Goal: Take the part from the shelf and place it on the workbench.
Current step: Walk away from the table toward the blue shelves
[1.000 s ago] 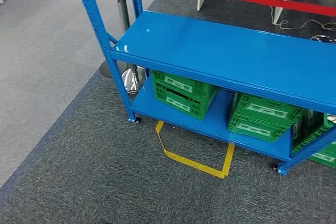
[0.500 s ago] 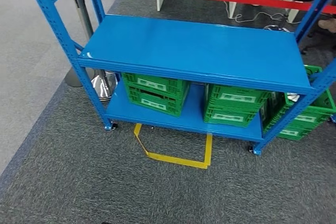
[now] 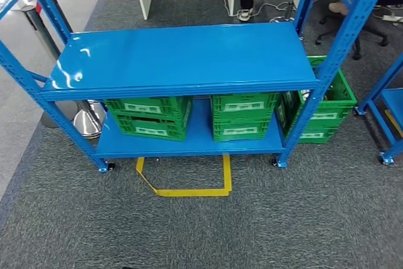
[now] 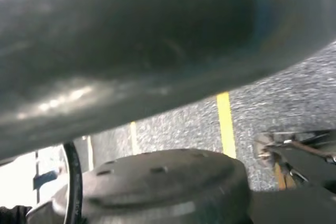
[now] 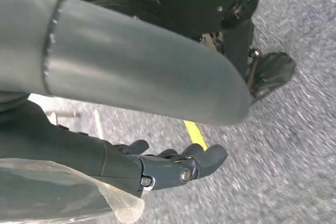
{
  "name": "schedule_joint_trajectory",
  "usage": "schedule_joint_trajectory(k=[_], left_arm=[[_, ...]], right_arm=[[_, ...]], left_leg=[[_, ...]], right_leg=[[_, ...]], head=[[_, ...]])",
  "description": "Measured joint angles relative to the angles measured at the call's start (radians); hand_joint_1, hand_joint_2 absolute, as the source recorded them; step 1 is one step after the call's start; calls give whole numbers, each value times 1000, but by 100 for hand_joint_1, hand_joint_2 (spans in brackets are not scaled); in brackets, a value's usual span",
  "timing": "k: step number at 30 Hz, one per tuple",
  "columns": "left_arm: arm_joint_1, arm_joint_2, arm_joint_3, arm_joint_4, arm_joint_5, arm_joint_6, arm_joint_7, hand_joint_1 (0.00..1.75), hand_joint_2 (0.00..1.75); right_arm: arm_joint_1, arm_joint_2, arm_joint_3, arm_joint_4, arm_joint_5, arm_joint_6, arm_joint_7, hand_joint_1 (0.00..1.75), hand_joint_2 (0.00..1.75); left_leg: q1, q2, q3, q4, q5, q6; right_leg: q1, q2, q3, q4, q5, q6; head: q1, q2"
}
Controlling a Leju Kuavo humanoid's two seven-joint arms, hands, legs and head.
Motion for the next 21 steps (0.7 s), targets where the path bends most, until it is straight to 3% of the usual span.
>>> schedule_joint_trajectory(k=[1, 2, 3, 5, 7, 8, 12, 13, 16, 17, 21], left_arm=[[1, 0, 0, 0, -6, 0, 1, 0, 0], [2, 0, 0, 0, -16, 1, 4, 0, 44], [3, 0, -1, 0, -26, 0, 10, 0, 87], [3, 1, -7, 0, -52, -6, 28, 0, 175], [0, 2, -15, 0, -70, -15, 45, 0, 175], [-1, 2, -18, 0, -73, -18, 49, 0, 175], [6, 6, -37, 0, -51, -26, 43, 0, 175], [10, 9, -45, -1, -37, -31, 38, 0, 131], [17, 15, -68, -3, 8, -48, 21, 0, 0], [20, 18, -76, -4, 22, -53, 16, 0, 0], [35, 31, -107, -14, 81, -75, -5, 0, 0]], right_arm=[[0, 0, 0, 0, 12, -8, 11, 0, 0], [1, 0, 0, 0, 29, -16, 22, 0, 0], [3, 0, 5, 0, 54, -21, 37, 0, 0], [7, -1, 34, 0, 137, -19, 78, 0, 87], [11, -1, 89, 0, 228, -2, 109, 0, 175], [12, -1, 116, 0, 256, 7, 113, 0, 175], [27, -11, 213, -6, 244, 25, 81, 0, 175], [34, -15, 246, -9, 224, 28, 71, 0, 175], [52, -31, 335, -18, 158, 40, 55, 0, 44], [58, -37, 361, -22, 136, 45, 51, 0, 0], [79, -55, 462, -36, 48, 62, 35, 0, 0]], left_leg=[[0, -7, -29, 57, -17, 1], [-1, -10, -46, 84, -14, 4], [-2, -11, -46, 72, 8, 9], [-7, -17, -6, -41, 87, 27], [-15, -29, 39, -156, 135, 45], [-17, -33, 49, -187, 141, 48], [-20, -34, 50, -201, 140, 28], [-21, -34, 50, -201, 141, 30], [-22, -34, 49, -201, 142, 35], [-22, -34, 48, -201, 142, 36], [-22, -34, 48, -200, 141, 38]], right_leg=[[2, 9, 0, 0, 0, -1], [5, 17, 1, 0, 0, -2], [8, 24, 2, 0, 0, -2], [12, 34, 5, 0, 0, -2], [16, 40, 3, 2, 0, 0], [16, 42, -1, 4, -1, 2], [13, 43, -7, 6, -3, 0], [12, 43, -7, 5, -2, 3], [11, 43, -5, 0, 2, 8], [11, 43, -5, -2, 3, 9], [9, 43, -4, -4, 4, 11]], head=[[-1, 0], [-1, 0], [-2, 0], [-2, 0], [-1, 0], [0, 0], [0, 0], [0, 0], [0, 0], [0, 0], [0, 0]])
